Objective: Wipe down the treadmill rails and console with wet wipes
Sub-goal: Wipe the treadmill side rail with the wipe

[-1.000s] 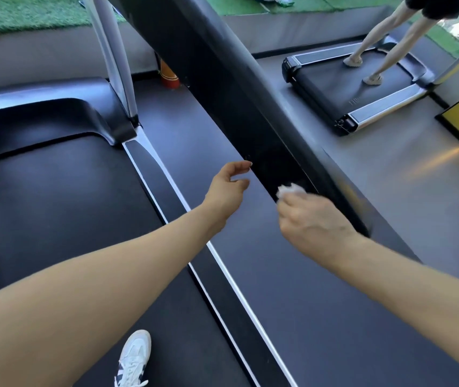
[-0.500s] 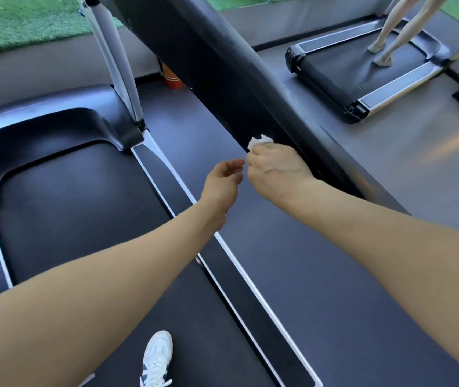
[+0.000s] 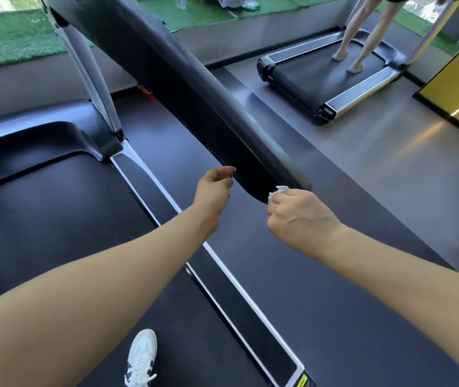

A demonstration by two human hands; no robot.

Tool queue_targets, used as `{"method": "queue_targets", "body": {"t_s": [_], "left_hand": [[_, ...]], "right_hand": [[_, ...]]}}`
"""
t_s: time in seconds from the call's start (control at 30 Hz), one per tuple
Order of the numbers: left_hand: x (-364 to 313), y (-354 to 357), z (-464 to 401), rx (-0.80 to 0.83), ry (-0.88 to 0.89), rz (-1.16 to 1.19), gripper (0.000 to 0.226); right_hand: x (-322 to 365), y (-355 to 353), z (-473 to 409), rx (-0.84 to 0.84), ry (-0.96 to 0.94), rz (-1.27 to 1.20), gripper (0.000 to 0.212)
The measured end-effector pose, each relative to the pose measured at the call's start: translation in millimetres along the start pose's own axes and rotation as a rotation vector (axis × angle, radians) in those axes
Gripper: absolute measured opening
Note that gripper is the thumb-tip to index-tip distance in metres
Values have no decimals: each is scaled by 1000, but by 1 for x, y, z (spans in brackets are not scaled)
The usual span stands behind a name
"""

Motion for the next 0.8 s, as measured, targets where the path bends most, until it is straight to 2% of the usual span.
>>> {"method": "queue_targets", "body": {"t_s": [0.07, 0.17, 0.23, 0.43, 0.53, 0.63, 0.73, 0.8], "left_hand": [[0, 3, 9, -4, 4, 9, 28], [-3, 4, 18, 3, 19, 3, 28], [-2, 4, 22, 5, 23, 5, 28], [11, 8, 33, 8, 15, 9, 27], [13, 6, 37, -2, 3, -1, 28], [10, 2, 36, -1, 9, -13, 27], [12, -1, 34, -12, 5, -3, 28], [15, -2, 34, -6, 2, 4, 28]], "right_hand": [[-5, -7, 9, -28, 44, 4, 58], [-7, -7, -1, 18, 68, 4, 35], [-11, -6, -11, 41, 92, 3, 28], [0, -6, 8, -77, 124, 46, 41], [0, -3, 36, -7, 150, -94, 24], [-10, -13, 38, -36, 199, -145, 34], [10, -28, 23, -164, 100, -165, 32], [15, -27, 12, -263, 54, -101, 50]]}}
Point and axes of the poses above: each hand's wrist, its own z-axis away from the middle knuckle, its own y-axis out of the palm, x = y × z, the point moved 9 cm from there along -z, towards the middle knuckle, and after that the axes turned 1 degree about z, right-handed, at the moved point
